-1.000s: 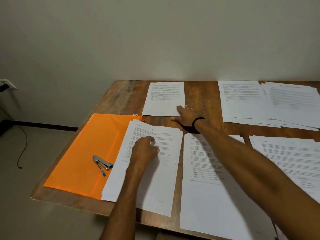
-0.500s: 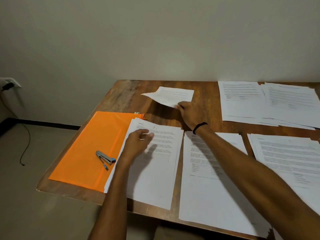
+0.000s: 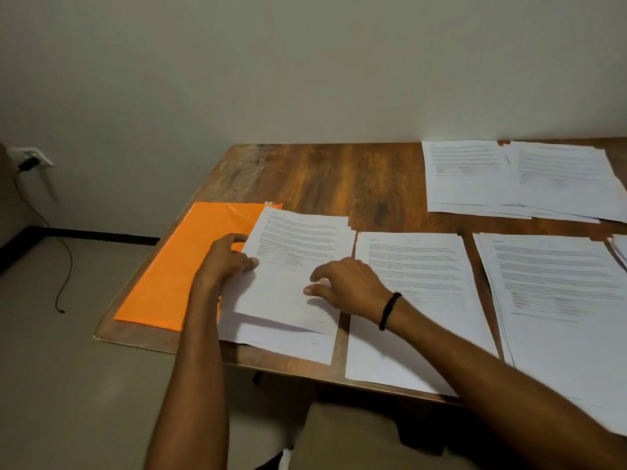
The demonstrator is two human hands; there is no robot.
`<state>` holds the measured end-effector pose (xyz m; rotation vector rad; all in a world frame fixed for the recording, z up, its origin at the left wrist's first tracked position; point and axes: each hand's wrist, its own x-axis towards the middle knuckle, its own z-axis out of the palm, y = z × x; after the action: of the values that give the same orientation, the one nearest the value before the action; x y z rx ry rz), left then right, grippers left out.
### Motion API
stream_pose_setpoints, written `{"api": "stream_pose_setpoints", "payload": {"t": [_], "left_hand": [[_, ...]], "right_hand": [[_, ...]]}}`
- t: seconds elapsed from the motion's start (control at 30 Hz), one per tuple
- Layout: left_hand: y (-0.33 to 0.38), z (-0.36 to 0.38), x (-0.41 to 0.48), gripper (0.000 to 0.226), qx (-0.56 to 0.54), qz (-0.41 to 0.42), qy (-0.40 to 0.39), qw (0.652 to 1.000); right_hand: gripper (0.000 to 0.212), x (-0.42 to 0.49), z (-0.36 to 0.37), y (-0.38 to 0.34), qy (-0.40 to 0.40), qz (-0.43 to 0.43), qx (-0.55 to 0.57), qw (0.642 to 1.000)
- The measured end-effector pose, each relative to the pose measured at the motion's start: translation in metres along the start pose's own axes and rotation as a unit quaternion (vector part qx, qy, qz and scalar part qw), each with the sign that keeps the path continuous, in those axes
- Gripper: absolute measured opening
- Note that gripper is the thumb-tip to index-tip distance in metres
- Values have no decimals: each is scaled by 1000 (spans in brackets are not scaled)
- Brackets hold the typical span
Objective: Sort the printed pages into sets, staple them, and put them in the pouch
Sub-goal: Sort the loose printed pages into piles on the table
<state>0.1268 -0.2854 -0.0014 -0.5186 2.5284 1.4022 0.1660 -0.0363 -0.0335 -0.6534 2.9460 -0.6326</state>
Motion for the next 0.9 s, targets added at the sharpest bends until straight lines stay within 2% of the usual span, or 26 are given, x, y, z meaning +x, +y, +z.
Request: {"api": "stream_pose_setpoints", "payload": {"t": [0.13, 0.23, 0.37, 0.5, 0.57, 0.63, 0.73, 0.8, 0.9], "left_hand": [[0, 11, -6, 65, 85, 35, 44, 995], [-2, 16, -8, 60, 150, 44, 67, 985], [2, 26, -14, 50, 222, 35, 128, 966], [15, 45, -21, 41, 223, 62, 187, 955], [22, 59, -20, 46, 211, 105, 174, 956], [34, 79, -21, 47, 185, 139, 156, 960], [61, 115, -23, 43, 155, 178, 117, 965], [84, 139, -21, 41, 143, 198, 84, 966], [122, 182, -12, 32, 132, 255, 41, 957]], "right_hand": [[44, 6, 15, 2, -6, -6, -54, 998], [47, 5, 28, 4, -31, -6, -112, 993], [50, 3, 37, 1, -21, -4, -119, 993], [50, 1, 36, -2, -25, 3, -102, 994], [50, -1, 25, 3, -5, 9, -38, 999], [52, 0, 8, 20, 43, 49, 52, 996], [39, -1, -30, 71, 136, 134, 149, 970], [26, -3, -56, 119, 172, 189, 178, 950], [36, -13, -93, 196, 237, 299, 150, 912]]}}
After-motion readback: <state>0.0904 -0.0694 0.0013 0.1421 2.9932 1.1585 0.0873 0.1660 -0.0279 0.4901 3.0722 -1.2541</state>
